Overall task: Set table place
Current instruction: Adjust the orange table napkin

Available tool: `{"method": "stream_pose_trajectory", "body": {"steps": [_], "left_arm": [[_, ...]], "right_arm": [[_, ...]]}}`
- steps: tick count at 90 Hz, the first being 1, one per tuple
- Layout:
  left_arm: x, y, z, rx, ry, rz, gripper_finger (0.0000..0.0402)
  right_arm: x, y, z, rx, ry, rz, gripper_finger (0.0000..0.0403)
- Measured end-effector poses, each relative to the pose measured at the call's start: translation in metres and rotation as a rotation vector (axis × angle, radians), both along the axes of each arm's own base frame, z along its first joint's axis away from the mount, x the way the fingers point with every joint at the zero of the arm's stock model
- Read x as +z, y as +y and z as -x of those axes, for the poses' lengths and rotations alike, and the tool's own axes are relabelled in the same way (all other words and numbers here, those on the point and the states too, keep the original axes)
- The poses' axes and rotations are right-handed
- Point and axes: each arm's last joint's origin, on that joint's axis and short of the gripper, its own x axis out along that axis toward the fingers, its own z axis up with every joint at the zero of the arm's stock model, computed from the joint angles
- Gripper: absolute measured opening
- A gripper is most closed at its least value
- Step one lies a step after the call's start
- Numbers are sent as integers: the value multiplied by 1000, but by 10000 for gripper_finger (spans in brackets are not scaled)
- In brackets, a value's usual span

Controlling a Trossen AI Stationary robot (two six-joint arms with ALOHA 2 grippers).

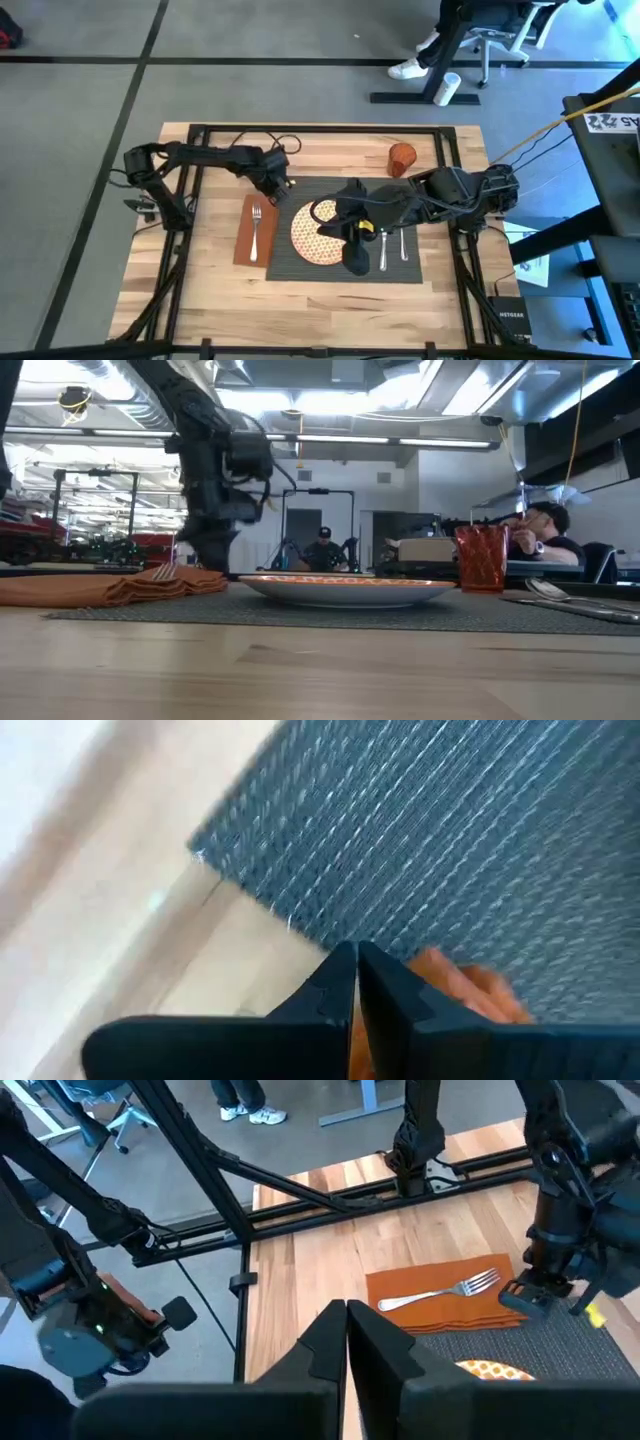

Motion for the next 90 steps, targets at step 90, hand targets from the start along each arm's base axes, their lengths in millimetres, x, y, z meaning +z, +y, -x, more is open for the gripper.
{"method": "stream_pose_trajectory", "body": {"steps": [90], "left_arm": [[-18, -48, 73, -62, 196, 47, 0]], "right_arm": [[13, -6, 14, -13, -44, 20, 0]]}}
